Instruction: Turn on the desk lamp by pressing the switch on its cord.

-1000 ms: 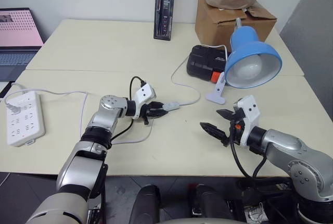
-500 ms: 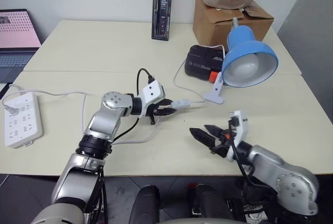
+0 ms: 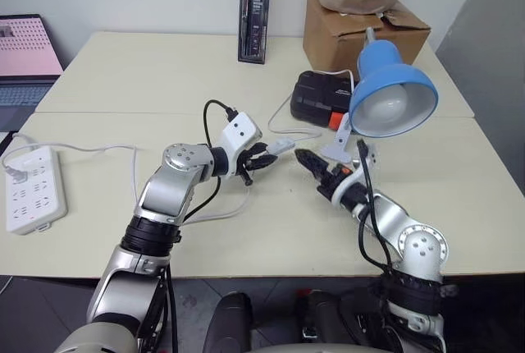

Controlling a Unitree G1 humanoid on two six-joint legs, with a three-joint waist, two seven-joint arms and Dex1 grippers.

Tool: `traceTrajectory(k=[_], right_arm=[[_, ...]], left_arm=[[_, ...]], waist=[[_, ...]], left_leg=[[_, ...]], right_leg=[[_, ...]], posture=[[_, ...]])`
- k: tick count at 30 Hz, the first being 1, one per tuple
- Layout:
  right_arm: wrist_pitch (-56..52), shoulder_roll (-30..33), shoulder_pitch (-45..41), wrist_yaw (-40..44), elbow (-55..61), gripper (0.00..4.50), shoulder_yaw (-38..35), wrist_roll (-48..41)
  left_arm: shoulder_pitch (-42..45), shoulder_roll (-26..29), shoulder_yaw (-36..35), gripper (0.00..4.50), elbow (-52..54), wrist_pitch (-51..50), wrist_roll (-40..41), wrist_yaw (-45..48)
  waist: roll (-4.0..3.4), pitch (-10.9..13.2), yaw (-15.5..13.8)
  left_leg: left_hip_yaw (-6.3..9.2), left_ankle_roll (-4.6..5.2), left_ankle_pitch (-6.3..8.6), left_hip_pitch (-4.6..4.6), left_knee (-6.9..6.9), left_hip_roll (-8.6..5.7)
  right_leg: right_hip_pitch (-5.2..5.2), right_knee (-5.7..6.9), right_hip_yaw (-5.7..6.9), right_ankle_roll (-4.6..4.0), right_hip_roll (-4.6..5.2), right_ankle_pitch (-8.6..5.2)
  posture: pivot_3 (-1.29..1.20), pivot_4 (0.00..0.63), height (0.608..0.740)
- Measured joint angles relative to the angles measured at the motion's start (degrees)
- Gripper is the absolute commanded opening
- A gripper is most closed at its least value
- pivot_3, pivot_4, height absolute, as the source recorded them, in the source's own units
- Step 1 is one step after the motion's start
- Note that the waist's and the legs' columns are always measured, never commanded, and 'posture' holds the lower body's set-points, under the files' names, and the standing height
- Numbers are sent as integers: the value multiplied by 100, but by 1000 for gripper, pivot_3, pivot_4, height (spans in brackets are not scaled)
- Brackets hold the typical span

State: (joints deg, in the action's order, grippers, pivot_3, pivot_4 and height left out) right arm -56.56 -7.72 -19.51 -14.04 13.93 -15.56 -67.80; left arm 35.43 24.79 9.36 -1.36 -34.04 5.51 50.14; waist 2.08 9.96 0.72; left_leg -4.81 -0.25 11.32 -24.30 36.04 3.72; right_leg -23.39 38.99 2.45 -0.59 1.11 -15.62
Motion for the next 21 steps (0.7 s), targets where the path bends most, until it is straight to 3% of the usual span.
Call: traceTrajectory(k=[21], right_arm=[[772, -169, -265, -273, -782, 4500, 375, -138]], left_arm=[[95, -126, 46, 1058, 188, -309, 144, -200]], waist=[[0, 0, 73]], left_leg=[[-2, 0, 0, -4, 2, -1]], right_leg=[[-1, -1, -2, 0, 5, 0]], posture=[[0, 150, 740]])
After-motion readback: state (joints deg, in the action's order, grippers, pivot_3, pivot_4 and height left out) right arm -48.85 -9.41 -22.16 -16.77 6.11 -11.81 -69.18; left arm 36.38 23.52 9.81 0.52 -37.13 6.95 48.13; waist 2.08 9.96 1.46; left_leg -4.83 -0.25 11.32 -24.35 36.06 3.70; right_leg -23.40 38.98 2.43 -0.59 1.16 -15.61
